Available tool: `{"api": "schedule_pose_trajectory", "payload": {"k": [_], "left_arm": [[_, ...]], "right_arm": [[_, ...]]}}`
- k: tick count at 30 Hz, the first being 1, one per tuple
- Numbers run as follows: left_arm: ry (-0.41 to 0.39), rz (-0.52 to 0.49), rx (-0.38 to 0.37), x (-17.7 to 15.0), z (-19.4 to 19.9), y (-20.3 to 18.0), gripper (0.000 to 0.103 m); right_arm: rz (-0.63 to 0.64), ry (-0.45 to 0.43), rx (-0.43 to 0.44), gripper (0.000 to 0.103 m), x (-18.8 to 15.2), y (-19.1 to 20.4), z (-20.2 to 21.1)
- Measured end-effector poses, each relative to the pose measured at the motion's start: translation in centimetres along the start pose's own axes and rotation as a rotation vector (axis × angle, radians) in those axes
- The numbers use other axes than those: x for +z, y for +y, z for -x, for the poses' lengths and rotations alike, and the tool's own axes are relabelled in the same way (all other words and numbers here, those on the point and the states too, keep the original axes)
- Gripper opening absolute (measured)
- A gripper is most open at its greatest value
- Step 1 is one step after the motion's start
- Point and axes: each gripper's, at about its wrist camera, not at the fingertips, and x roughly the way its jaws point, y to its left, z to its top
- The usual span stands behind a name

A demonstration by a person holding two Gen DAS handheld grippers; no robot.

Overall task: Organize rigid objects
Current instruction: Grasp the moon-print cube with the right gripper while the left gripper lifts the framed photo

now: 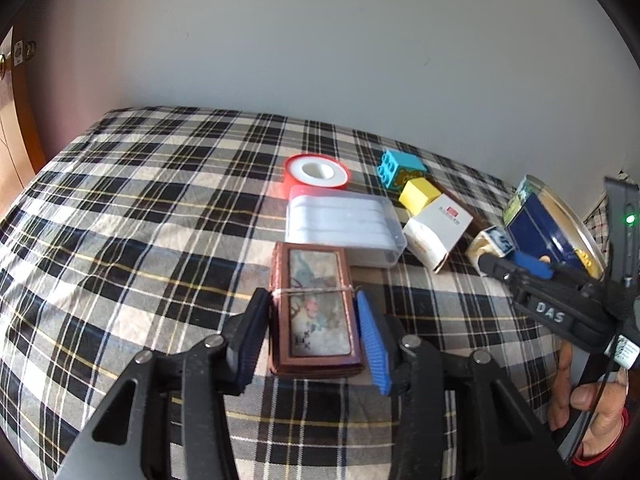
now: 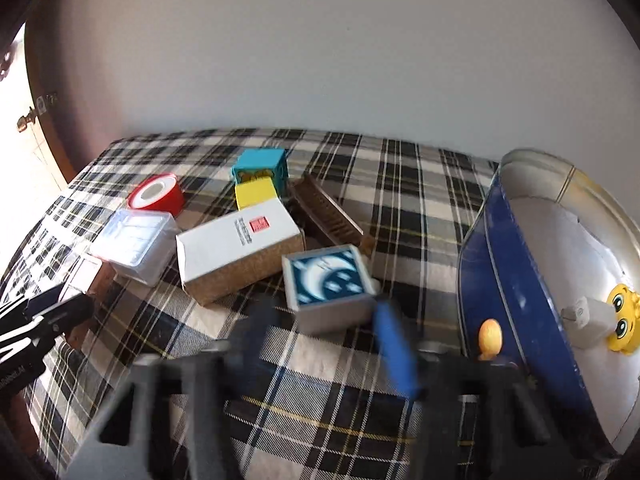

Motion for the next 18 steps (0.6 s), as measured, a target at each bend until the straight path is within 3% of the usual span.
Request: {"api": "schedule_pose_trajectory", "payload": {"k": [11, 18], "left_arm": [[-0.114, 0.035, -0.007, 0.3, 1.5, 0.4, 0.044], [-0.244, -0.005, 0.005, 0.4, 3.1, -0.5, 0.044]], "right_arm": [[-0.047, -0.178, 0.125, 0.04, -1.1, -0.7, 4.6], [-0.017, -0.349, 0.045, 0.04, -1.7, -0.2, 8.5]]}}
